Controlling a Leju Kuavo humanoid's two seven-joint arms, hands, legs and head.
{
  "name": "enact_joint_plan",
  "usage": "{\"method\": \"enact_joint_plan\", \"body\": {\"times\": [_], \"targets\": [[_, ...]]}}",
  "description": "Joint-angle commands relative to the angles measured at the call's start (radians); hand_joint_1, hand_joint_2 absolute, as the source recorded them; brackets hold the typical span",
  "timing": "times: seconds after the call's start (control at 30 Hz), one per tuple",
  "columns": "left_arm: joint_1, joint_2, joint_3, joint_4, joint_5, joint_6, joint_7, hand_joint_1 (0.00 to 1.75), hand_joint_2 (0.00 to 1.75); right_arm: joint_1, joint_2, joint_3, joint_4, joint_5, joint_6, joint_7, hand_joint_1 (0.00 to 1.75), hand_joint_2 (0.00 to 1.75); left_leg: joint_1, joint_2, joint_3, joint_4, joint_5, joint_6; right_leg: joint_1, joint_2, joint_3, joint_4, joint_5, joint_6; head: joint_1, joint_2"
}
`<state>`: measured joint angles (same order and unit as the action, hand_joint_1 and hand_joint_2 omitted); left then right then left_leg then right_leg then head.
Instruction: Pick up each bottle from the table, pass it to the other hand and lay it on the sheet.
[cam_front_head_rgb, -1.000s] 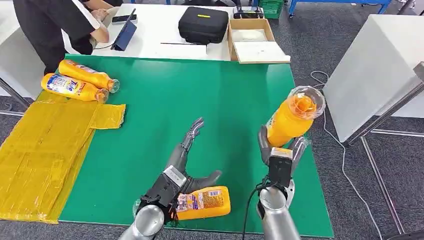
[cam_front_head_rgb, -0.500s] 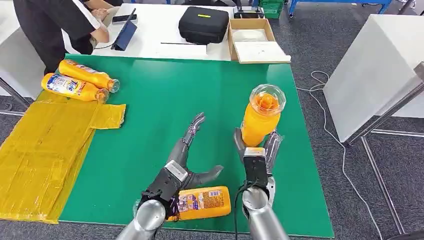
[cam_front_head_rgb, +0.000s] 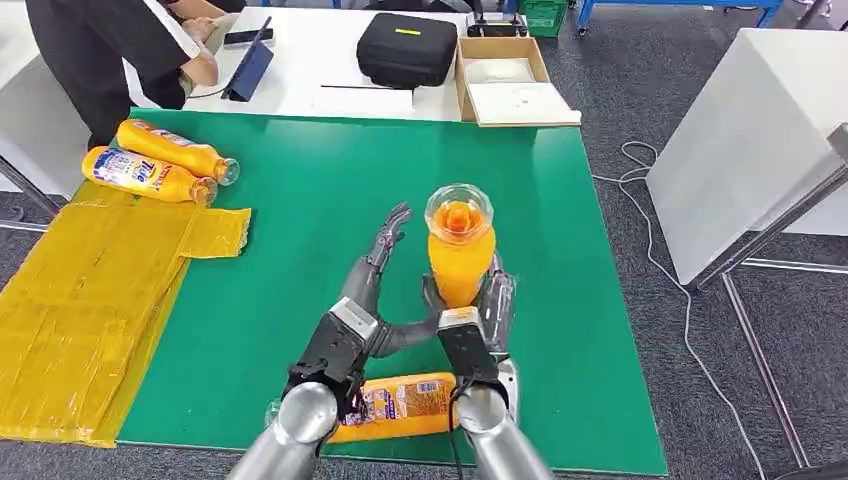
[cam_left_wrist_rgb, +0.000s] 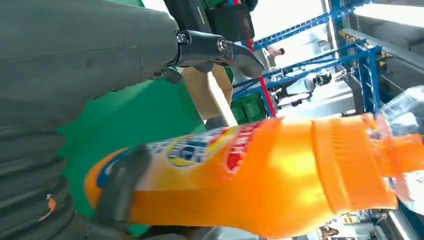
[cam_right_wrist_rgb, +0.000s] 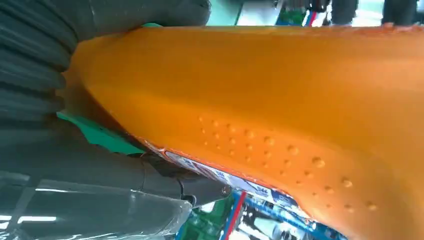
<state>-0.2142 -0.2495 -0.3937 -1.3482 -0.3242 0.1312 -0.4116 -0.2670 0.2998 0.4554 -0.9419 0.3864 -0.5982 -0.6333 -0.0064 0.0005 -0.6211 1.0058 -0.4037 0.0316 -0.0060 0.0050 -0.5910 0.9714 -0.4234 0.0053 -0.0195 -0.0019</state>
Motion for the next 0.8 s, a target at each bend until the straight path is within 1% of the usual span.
{"method": "enact_joint_plan", "body": {"times": [0.03,0.23,0.27,0.3,0.33,0.4,0.57,0.7,0.73,0.8], "targets": [[-0.034,-0.007,-0.006,0.084,0.002,0.003,0.004,0.00,1.75,-0.034,-0.008,0.059,0.085,0.012,-0.002,0.015,1.75,1.75,0.000,-0.001,0.004,-0.001,-0.001,-0.002,0.000,-0.001,0.004,-0.001,-0.001,0.000,0.000,0.000],[-0.084,-0.022,0.000,0.087,0.013,0.006,0.017,0.00,1.75,-0.036,0.000,0.083,0.126,0.032,-0.011,0.025,1.75,1.75,0.000,-0.002,0.005,0.000,-0.001,-0.003,0.000,-0.003,0.005,0.000,-0.002,0.000,0.000,0.000],[-0.085,-0.024,0.000,0.090,0.014,0.004,0.019,0.00,1.75,-0.044,0.004,0.087,0.144,0.035,-0.009,0.026,1.75,1.75,0.000,-0.001,0.002,0.000,0.000,-0.002,0.000,-0.002,0.002,-0.001,0.000,0.000,0.000,0.000],[-0.085,-0.024,0.000,0.090,0.014,0.004,0.019,0.00,1.75,-0.044,0.004,0.087,0.144,0.035,-0.009,0.026,1.75,1.75,0.000,-0.001,0.004,0.000,-0.001,-0.003,0.000,-0.001,0.004,-0.001,-0.001,0.000,0.000,0.000],[-0.086,-0.026,-0.002,0.093,0.013,0.004,0.018,0.00,1.75,-0.046,0.007,0.090,0.152,0.037,-0.006,0.026,1.75,1.75,0.000,0.000,0.002,-0.001,0.000,-0.002,0.000,-0.001,0.002,-0.001,0.000,0.000,0.000,0.000],[-0.085,-0.024,-0.001,0.098,0.014,0.003,0.019,0.00,1.75,-0.053,0.012,0.093,0.164,0.039,-0.002,0.030,1.75,1.75,0.000,-0.001,0.005,0.000,-0.001,-0.003,0.000,-0.001,0.005,-0.001,-0.001,0.000,0.000,0.000],[-0.082,-0.029,0.006,0.101,0.022,-0.005,0.020,0.00,1.75,-0.075,0.021,0.101,0.202,0.054,0.002,0.048,1.75,1.75,0.000,0.001,0.005,-0.001,-0.002,-0.003,0.000,0.001,0.004,0.000,-0.001,0.000,0.000,0.000],[-0.085,-0.029,0.007,0.104,0.022,-0.006,0.020,0.00,1.75,-0.075,0.022,0.102,0.203,0.055,0.000,0.048,1.75,1.75,0.000,-0.002,0.003,0.000,-0.001,-0.002,0.000,-0.002,0.003,0.000,-0.001,0.000,0.000,0.000],[-0.085,-0.029,0.007,0.104,0.022,-0.006,0.020,0.00,1.75,-0.075,0.022,0.102,0.203,0.055,0.000,0.048,1.75,1.75,0.000,-0.002,0.005,0.000,-0.001,-0.003,0.000,-0.002,0.005,0.000,-0.002,-0.001,0.000,0.000],[-0.085,-0.029,0.007,0.104,0.022,-0.006,0.020,0.00,1.75,-0.075,0.022,0.102,0.203,0.055,0.000,0.048,1.75,1.75,0.000,0.000,0.002,0.000,0.000,-0.002,0.000,-0.001,0.002,0.000,0.000,0.000,0.000,0.000]]}}
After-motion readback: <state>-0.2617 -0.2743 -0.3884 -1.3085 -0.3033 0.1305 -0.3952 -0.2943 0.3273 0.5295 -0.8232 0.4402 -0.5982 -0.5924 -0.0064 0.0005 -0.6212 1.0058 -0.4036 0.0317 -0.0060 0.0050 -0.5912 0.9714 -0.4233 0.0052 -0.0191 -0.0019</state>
